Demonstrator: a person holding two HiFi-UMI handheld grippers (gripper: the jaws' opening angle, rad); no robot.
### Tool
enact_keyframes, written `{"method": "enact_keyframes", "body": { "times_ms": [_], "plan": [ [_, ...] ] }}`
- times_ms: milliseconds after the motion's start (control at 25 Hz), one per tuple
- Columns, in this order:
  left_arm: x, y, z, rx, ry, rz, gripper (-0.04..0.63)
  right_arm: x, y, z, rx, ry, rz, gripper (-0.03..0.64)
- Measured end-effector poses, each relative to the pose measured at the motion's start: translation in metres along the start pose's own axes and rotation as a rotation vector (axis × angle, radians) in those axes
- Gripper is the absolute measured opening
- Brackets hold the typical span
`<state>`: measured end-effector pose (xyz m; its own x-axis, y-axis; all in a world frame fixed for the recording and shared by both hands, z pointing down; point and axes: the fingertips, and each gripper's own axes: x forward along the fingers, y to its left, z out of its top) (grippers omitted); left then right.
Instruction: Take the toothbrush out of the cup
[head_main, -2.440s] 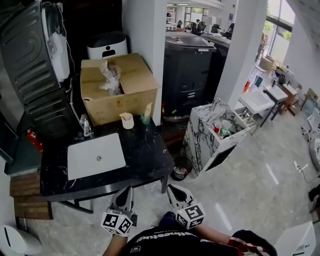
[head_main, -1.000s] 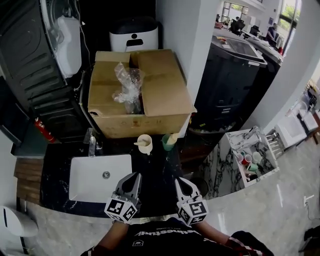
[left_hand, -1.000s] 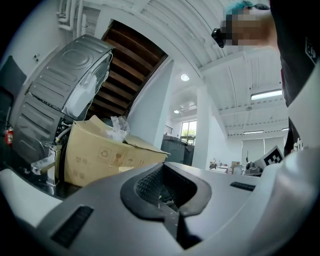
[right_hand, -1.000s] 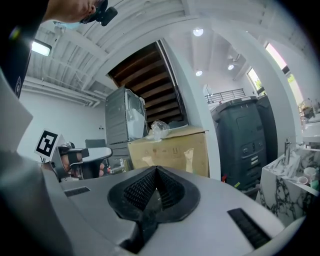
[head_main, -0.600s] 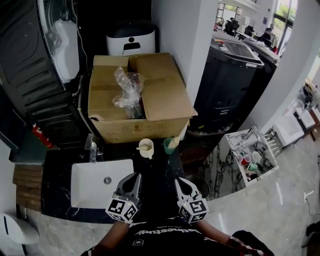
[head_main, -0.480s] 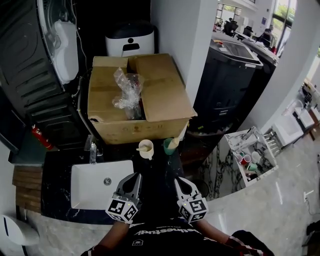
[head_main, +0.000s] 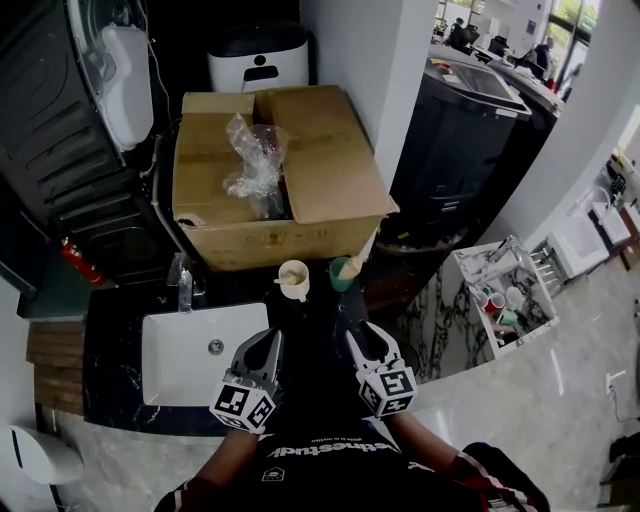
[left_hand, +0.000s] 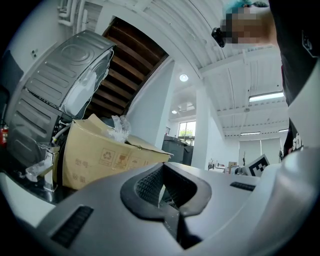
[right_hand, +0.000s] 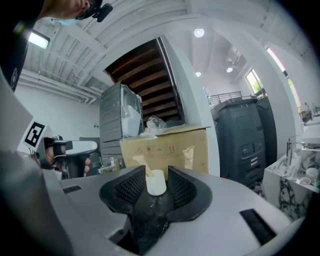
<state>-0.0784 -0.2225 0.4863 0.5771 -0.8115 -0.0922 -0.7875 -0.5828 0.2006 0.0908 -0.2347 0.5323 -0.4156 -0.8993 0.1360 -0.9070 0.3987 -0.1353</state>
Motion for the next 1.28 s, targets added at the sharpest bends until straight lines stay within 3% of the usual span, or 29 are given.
{"method": "enact_keyframes", "body": {
  "times_ms": [480,720,1280],
  "plan": [
    [-0.001,0.012,-0.009,-0.012,0.026,0.029,0.014,0.082,-0.071,-0.017,-0.002,0.038,-0.096,0.172],
    [-0.002,0.016,-0.011,-0.015,0.036,0.043,0.014,0.134,-0.103,-0.027,-0.025,0.085,-0.098,0.172],
    [0.000,0.019,-0.013,-0.015,0.044,0.062,0.014,0.159,-0.109,-0.031,-0.042,0.112,-0.077,0.172]
  ]
}}
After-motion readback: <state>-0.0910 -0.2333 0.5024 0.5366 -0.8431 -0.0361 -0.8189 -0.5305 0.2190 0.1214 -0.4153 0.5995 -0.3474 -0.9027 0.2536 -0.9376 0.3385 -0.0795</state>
